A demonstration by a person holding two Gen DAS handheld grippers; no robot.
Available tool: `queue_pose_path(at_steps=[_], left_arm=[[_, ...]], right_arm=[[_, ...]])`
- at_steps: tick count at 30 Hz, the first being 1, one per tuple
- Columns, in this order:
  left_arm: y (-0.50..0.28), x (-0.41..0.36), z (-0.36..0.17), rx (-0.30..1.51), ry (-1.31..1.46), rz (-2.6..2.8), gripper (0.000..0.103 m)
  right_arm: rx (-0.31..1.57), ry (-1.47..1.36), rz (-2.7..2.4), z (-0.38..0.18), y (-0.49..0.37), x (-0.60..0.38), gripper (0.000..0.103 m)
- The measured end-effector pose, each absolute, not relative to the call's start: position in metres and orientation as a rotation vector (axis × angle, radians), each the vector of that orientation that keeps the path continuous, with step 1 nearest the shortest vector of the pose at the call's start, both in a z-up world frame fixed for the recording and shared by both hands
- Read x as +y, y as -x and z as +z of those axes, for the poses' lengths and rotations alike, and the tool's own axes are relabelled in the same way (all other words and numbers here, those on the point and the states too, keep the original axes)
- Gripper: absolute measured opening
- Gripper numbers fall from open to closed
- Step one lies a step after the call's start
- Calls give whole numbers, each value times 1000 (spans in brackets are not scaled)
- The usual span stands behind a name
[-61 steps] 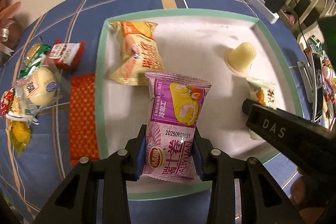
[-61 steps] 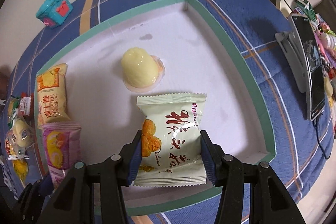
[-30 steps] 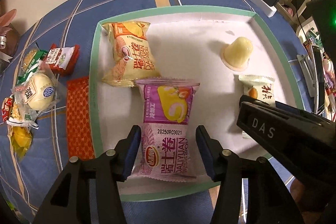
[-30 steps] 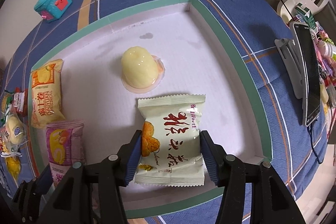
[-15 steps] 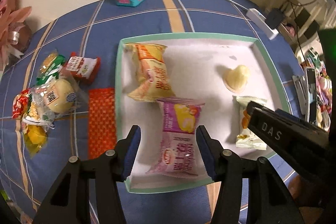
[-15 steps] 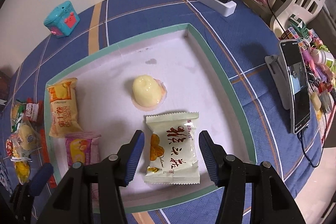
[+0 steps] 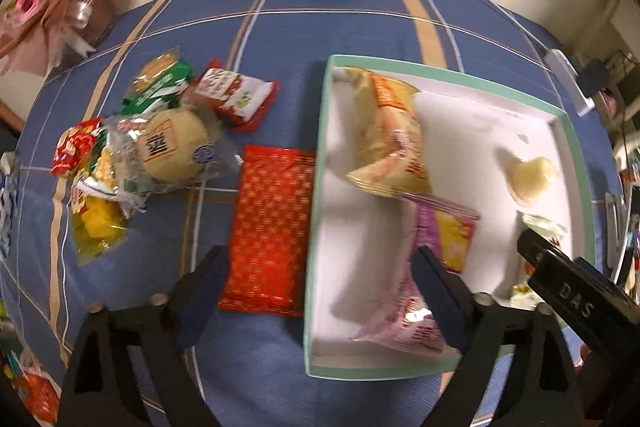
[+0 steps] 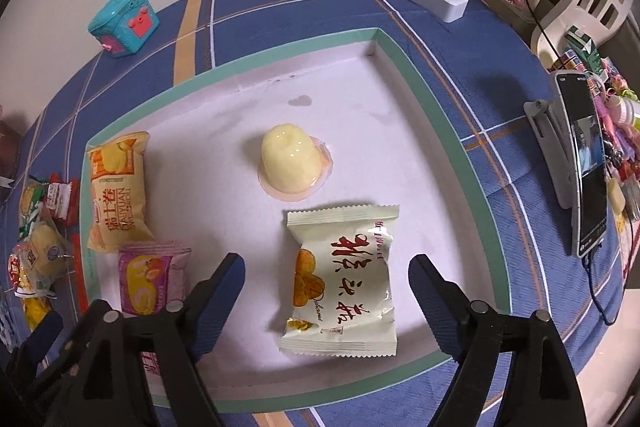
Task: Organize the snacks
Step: 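Lower both bags into the tray, open both grippers and lift away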
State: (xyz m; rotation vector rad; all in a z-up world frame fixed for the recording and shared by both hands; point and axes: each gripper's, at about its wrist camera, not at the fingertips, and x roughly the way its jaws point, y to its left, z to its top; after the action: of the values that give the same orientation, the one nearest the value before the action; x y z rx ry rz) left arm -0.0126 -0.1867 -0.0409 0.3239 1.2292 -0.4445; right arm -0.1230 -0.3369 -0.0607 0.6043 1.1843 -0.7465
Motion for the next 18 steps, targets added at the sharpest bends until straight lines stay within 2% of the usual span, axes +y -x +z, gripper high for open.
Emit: queue_pose_path(at_steps=[2, 6, 7, 8, 18], left_arm=[[10, -180, -41, 1235, -308, -433, 95], [3, -170, -43, 1246, -277, -407, 96], [1, -166, -43, 1248, -271, -396, 101], [0, -166, -44, 1248, -268, -391, 103], [-15, -154, -50, 1295, -226, -358, 103]], right_arm=[[1173, -606, -745, -61, 123, -336, 103], [1160, -601, -746, -59, 124, -336, 103], [1163, -594, -753, -59, 124, -336, 103], [1165, -586, -758, -58, 124, -336, 103], [1189, -579, -767, -56, 124, -334, 103]])
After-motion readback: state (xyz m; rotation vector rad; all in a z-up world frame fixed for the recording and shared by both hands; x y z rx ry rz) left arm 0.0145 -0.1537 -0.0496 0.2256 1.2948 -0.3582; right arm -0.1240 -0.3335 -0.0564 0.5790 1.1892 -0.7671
